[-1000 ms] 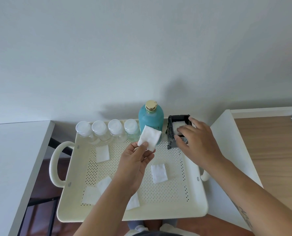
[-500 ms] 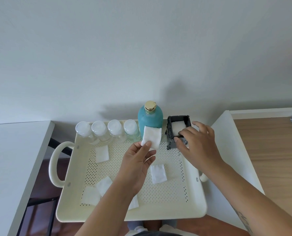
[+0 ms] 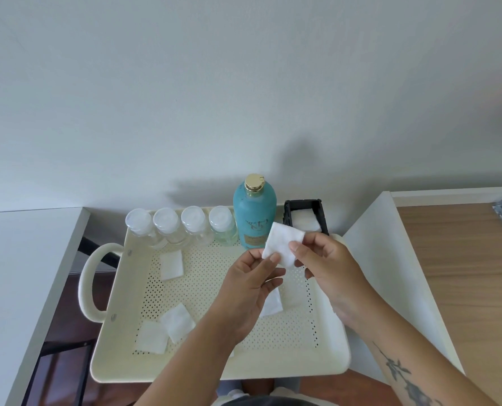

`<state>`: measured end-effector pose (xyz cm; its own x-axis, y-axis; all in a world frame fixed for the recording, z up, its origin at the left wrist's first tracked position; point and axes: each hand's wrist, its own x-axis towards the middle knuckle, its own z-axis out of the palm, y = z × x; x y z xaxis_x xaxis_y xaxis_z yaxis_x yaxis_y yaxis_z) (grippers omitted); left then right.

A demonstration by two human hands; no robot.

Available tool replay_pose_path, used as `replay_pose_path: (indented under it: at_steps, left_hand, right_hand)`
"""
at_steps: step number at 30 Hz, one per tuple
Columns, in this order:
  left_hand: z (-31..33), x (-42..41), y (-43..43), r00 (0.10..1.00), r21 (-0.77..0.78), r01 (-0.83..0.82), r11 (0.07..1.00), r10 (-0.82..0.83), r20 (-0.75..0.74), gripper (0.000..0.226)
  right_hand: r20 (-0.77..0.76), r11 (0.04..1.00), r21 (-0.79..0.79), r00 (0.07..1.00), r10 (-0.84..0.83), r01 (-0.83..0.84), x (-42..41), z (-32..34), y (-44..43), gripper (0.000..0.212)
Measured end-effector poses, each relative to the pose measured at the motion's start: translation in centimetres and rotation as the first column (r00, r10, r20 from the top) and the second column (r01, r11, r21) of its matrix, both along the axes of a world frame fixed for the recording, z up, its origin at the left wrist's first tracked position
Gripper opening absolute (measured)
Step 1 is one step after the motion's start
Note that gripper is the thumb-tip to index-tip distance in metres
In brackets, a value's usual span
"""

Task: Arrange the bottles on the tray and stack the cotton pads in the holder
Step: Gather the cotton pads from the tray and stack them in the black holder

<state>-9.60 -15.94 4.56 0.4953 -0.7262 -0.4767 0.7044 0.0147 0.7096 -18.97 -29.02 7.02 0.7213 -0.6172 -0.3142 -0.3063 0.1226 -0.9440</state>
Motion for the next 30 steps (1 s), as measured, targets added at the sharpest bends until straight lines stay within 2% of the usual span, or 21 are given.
replay_pose_path:
  at_steps: [6,8,10,13,16,22,27,30]
  left_hand:
    - [-1.1,0.5,1.4,0.997,0.128,-0.019,0.992,0.009,0.075,0.034]
    - [-1.8,1.1,2.4,0.991,0.225,-0.054,0.973,0.025,0.131,0.028]
    - [-2.8,1.8,3.6,0.967,0.366,-0.096,0.926,0.0,0.255,0.02]
    - [-4.1,2.5,5.6,0.85,0.585,-0.153,0.797,-0.196,0.489,0.011]
    - [-5.2,3.0,7.7,0.695,0.69,-0.164,0.705,-0.414,0.588,0.011]
    - [-5.9,2.9,10.3,0.516,0.774,-0.138,0.617,-0.622,0.588,0.02]
    - [-6.3,2.8,10.6,0.425,0.85,-0.072,0.521,-0.756,0.499,0.03]
    - [-6.8,2.6,10.7,0.387,0.866,-0.086,0.493,-0.784,0.485,0.031]
  right_hand:
    - [0.014,0.982,-0.19,1.0,-0.016,0.019,0.6,0.6,-1.5,0.007]
    - [-0.001,0.954,-0.299,1.0,-0.024,0.023,0.8,0.8,-2.6,0.007]
    - [-0.023,0.918,-0.396,0.999,-0.035,0.023,1.1,0.9,-4.0,0.009]
    - [-0.064,0.893,-0.449,0.997,-0.049,0.016,1.5,0.5,-5.7,0.011]
    - [-0.121,0.877,-0.481,0.992,-0.043,-0.021,2.2,0.2,-6.9,0.007]
    - [-0.269,0.825,-0.535,0.962,0.037,-0.181,3.2,-0.2,-7.8,0.007]
    - [-0.256,0.708,-0.67,0.965,0.061,-0.222,3.0,-0.3,-7.4,0.034]
    - [-0.287,0.62,-0.737,0.955,0.073,-0.269,3.0,-0.7,-7.4,0.025]
